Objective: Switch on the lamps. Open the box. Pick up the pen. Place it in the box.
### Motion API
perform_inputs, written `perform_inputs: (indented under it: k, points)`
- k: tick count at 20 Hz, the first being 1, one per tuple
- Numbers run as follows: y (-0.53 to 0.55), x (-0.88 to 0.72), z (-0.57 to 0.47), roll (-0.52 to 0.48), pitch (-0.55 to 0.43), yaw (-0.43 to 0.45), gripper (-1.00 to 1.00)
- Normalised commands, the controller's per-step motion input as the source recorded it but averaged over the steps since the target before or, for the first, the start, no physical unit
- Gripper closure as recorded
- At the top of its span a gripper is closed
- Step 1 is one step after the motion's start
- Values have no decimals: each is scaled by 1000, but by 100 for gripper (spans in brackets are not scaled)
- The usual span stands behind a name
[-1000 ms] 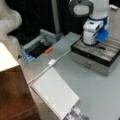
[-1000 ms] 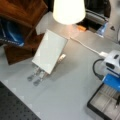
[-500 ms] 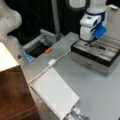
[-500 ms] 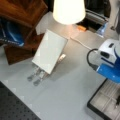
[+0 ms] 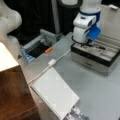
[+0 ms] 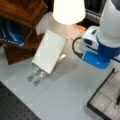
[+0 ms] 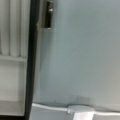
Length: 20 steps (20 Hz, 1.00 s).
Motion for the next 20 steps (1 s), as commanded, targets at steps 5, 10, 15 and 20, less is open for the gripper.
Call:
perform_inputs:
  k: [5,10,15,20]
  points:
    - [-302,-121,55,131,15,-112,-100]
    - [-219,-116,-50,153,-44,-69,-100]
    - [-197,-126,-52,199,-90,5,-100]
    - [-243,-154,-35,201,-81,23,-100]
